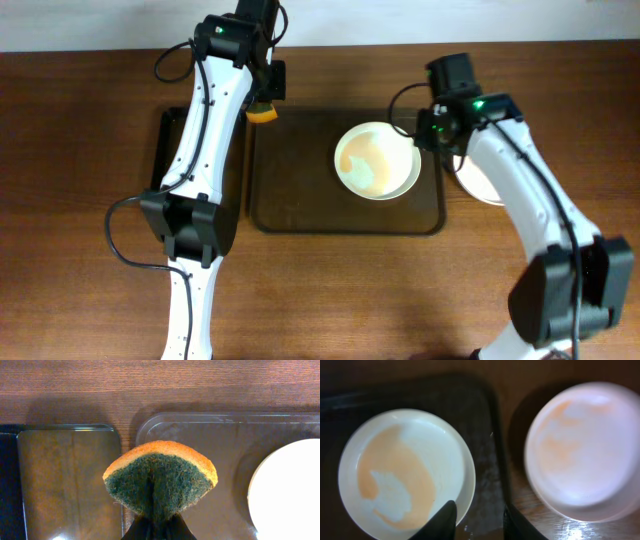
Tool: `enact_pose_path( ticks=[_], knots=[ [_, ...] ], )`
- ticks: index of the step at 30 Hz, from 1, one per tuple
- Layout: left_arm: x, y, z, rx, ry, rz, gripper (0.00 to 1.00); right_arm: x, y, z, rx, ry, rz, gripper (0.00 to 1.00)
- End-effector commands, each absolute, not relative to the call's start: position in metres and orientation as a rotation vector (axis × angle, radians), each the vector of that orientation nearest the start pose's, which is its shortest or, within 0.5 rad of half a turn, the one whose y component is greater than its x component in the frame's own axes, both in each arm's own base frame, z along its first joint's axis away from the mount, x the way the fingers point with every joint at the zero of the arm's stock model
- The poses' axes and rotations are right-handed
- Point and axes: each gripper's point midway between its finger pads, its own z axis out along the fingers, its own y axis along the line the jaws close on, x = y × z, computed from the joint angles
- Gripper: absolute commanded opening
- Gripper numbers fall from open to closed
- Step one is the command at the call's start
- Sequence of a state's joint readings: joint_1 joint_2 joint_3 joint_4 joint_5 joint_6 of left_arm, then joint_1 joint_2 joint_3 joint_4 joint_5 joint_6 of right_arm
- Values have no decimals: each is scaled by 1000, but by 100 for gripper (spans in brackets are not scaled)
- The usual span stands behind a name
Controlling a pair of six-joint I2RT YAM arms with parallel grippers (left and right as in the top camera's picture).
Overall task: Clean dirty plates on tray and stack at the side
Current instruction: 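Lift the back plate with the right gripper and stack it on the right pile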
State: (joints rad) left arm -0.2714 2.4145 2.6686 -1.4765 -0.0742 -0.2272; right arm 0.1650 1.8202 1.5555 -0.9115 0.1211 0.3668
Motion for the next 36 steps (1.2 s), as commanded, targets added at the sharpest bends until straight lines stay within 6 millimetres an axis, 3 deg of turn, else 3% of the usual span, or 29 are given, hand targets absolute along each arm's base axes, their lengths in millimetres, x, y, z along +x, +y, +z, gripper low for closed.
enact_pose_path(
  ticks=[1,3,6,12,13,15,17,20,21,22,24,26,29,32,36],
  knots=[
    [510,-132,173,61,2793,-63,0,429,61,84,353,2873,296,33],
    [510,-132,171,61,2798,-61,0,426,60,48,383,2956,306,33],
    [510,-132,170,61,2799,-61,0,427,62,10,402,3014,316,33],
    [510,-132,170,61,2799,-61,0,439,86,-15,440,2997,471,33],
    [510,-132,170,61,2799,-61,0,438,91,-22,442,3009,471,29],
    [510,-132,170,61,2799,-61,0,436,92,-24,470,3014,470,4],
    [510,-132,170,61,2799,-61,0,436,92,-22,476,3013,499,4],
    [510,-132,170,61,2798,-60,0,445,88,17,369,2936,481,4],
    [510,-132,170,61,2798,-60,0,450,76,50,359,2864,380,4],
    [510,-132,170,61,2799,-61,0,451,66,71,361,2818,307,4],
    [510,-132,170,62,2799,-60,0,445,35,132,375,2676,24,4],
    [510,-132,170,62,2799,-60,0,434,19,184,361,2530,-237,4],
    [511,-132,171,62,2795,-61,0,415,26,234,272,2319,-646,4],
    [512,-132,171,61,2792,-62,0,398,58,278,169,2058,-939,4],
    [512,-132,170,61,2794,-61,0,384,81,310,143,1873,-1058,4]
  ],
)
